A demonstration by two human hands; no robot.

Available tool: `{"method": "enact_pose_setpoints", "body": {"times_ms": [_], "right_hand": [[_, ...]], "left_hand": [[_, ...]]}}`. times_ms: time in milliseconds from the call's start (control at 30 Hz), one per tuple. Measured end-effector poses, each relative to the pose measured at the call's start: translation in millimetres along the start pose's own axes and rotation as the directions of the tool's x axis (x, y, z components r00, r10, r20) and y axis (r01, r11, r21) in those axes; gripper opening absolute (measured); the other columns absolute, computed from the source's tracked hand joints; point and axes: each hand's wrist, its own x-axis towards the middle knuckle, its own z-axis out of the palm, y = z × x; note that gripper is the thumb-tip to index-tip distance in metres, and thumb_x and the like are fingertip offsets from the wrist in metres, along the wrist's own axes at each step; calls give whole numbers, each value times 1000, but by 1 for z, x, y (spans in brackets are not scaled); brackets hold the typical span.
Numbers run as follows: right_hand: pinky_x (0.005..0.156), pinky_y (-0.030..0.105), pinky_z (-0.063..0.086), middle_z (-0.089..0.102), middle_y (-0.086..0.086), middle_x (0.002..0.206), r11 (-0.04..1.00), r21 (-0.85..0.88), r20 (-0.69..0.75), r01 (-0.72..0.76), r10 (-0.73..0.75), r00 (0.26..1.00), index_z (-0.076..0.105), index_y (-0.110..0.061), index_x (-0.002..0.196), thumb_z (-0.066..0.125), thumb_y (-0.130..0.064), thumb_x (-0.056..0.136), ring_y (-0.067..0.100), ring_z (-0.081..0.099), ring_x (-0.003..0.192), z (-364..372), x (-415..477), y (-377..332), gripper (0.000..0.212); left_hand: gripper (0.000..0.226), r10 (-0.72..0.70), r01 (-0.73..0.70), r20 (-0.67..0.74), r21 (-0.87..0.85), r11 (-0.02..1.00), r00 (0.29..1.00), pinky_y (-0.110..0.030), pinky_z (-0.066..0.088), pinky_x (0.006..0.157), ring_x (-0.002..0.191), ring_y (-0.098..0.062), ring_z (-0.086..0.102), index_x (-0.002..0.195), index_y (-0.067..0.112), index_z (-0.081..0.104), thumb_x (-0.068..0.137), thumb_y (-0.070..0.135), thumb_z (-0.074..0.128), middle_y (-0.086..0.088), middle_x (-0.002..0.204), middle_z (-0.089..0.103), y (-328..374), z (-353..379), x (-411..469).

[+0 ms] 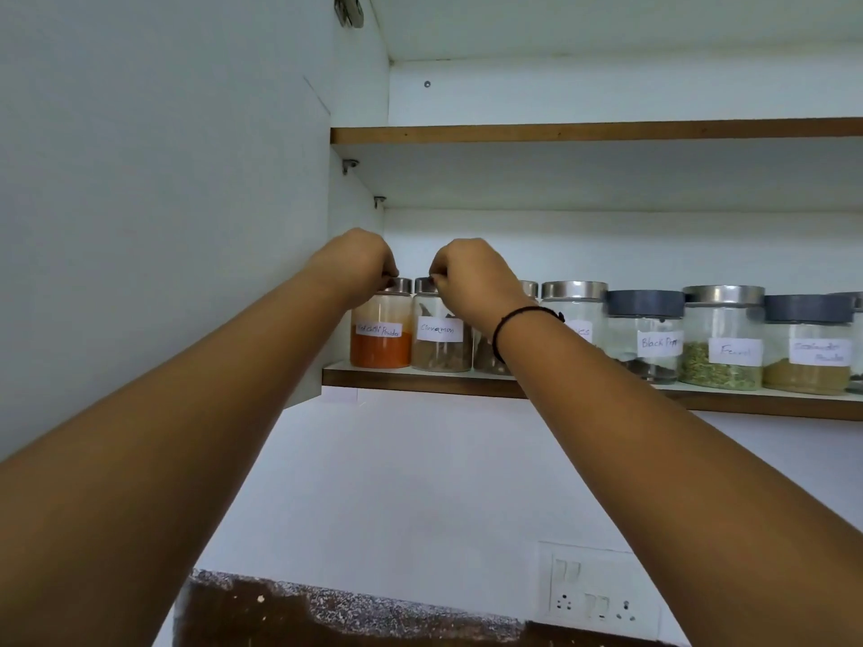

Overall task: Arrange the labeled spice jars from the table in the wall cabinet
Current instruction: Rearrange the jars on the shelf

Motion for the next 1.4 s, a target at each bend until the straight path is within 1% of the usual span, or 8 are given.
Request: {"method": "enact_pose_setpoints", "body": {"times_ms": [100,300,467,667,767,900,1267,1400], "right_hand": [[79,31,56,72,10,98,999,-16,-16,-34,34,999,76,-9,100,63,-7,90,25,67,87,1,7,-1,16],[79,35,58,73,10,96,998,-5,-38,-57,57,998,78,-10,95,67,-9,87,26,68,85,4,15,2,13],[80,35,58,72,11,98,998,-23,-30,-56,55,998,77,-8,97,66,-7,88,27,67,85,9,19,1,13],[84,35,58,72,13,102,997,3,12,-72,72,997,75,-6,102,65,-7,90,26,68,90,15,26,4,16],[79,31,56,71,13,101,997,-3,28,-78,78,997,74,-6,102,65,-6,90,26,67,87,17,31,4,15],[67,27,47,68,14,98,998,-25,19,-63,63,998,72,-4,98,62,-1,89,23,58,75,22,33,4,14],[68,27,44,53,9,84,995,-79,27,-57,59,998,68,-3,98,61,1,89,22,51,73,49,49,13,12],[67,27,44,54,9,84,995,-83,23,-59,61,998,69,-3,97,60,3,88,22,52,72,57,55,18,14]], "left_hand": [[24,29,-29,-19,7,1000,999,-33,54,84,97,-25,66,116,13,74,95,14,63,-8,115,72,-2,-1,5],[22,48,-49,-29,-10,999,998,-36,54,90,100,-25,66,113,14,75,93,14,66,-7,112,73,-8,3,15],[22,39,-39,-49,-6,999,998,-30,49,84,100,-25,66,113,14,75,92,12,68,-8,112,73,-8,13,26],[21,31,-27,-64,54,998,997,-39,57,87,93,-28,67,110,12,75,92,9,65,-11,106,72,-11,31,38],[19,35,-30,-74,74,997,997,-39,57,86,91,-27,67,107,10,76,91,8,65,-11,105,71,-10,36,43],[21,32,-27,-78,65,997,996,-38,56,88,94,-27,66,110,10,75,92,8,63,-11,107,71,-13,45,50],[18,11,-4,-57,121,993,998,-40,58,85,88,-26,67,103,10,76,88,6,66,-9,101,72,-22,69,77],[17,12,-6,-55,115,993,998,-40,58,86,90,-26,67,103,9,76,90,7,65,-10,101,72,-26,76,86]]}}
